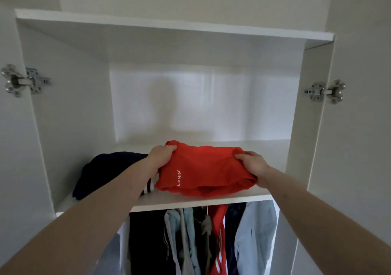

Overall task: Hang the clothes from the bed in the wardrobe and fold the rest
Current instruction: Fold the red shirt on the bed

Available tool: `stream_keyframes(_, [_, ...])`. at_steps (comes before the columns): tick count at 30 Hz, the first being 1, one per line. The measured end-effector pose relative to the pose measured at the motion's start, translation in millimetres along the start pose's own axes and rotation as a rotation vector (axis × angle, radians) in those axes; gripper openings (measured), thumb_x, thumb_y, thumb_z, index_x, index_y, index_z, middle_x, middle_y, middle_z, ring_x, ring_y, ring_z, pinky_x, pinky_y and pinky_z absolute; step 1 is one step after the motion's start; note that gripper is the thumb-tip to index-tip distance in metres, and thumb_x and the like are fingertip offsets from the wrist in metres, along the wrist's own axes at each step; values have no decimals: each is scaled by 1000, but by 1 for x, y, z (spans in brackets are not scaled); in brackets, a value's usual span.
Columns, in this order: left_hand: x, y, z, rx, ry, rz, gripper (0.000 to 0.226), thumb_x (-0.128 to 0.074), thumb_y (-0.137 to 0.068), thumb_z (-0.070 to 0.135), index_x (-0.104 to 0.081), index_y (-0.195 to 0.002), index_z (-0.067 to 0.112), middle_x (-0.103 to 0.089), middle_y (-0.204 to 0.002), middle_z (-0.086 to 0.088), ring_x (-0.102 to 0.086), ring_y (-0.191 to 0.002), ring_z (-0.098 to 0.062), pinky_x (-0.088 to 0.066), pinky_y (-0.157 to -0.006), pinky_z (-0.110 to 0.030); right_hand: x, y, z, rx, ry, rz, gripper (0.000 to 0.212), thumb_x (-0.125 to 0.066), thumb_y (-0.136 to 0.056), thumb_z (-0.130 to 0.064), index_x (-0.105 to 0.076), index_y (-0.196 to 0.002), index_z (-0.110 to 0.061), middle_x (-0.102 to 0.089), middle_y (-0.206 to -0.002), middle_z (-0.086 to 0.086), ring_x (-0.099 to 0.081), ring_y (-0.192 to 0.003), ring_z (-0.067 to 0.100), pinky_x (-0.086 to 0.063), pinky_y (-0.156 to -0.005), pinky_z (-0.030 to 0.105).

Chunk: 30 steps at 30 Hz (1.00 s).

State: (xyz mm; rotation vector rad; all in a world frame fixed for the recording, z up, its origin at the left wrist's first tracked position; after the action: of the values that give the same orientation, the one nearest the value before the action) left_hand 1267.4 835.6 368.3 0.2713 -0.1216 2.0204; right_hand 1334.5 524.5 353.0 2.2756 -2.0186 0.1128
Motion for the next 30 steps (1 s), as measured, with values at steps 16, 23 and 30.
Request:
stream_keyframes(16, [-33, -72, -49, -375, -1271, -399, 81, -21, -97, 74, -16, -164, 29, -16, -171, -3, -16, -157, -28, -12, -127, -51, -82, -64, 57, 358, 964, 69, 52, -45, -105, -53, -48, -153, -33, -33, -167, -8, -34, -150, 21, -27, -124, 40])
stream_keyframes(23, [-45, -25, -22, -604, -1222, -277, 67, -20, -105, 60, -6, -165, 34, -1, -173, -1, 5, -159, -31, 5, -127, -55, -48, 1, 57, 406, 764, 141, 59, -46, -104, -56, -36, -159, -37, -23, -170, -10, -20, -156, 16, -20, -128, 42])
stream_keyframes(30, [-126, 148, -16, -1043, -787, -433, 48, -47, -105, 40, -42, -152, 30, -34, -159, 8, -21, -152, -18, -6, -127, -39, 58, 189, 93, 336, 625, 377, 54, -66, -99, -32, -50, -151, -33, -44, -159, -13, -39, -146, 5, -31, -121, 26])
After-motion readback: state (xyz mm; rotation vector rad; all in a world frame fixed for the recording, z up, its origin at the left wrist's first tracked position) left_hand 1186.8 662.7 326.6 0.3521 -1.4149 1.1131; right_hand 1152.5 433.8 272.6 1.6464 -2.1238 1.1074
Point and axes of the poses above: each hand's wrist, its own y-axis away from the middle knuckle, its own x-axis out of the back of the hand, z = x × y, the point moved 4 cm from there along -y, towards the middle knuckle
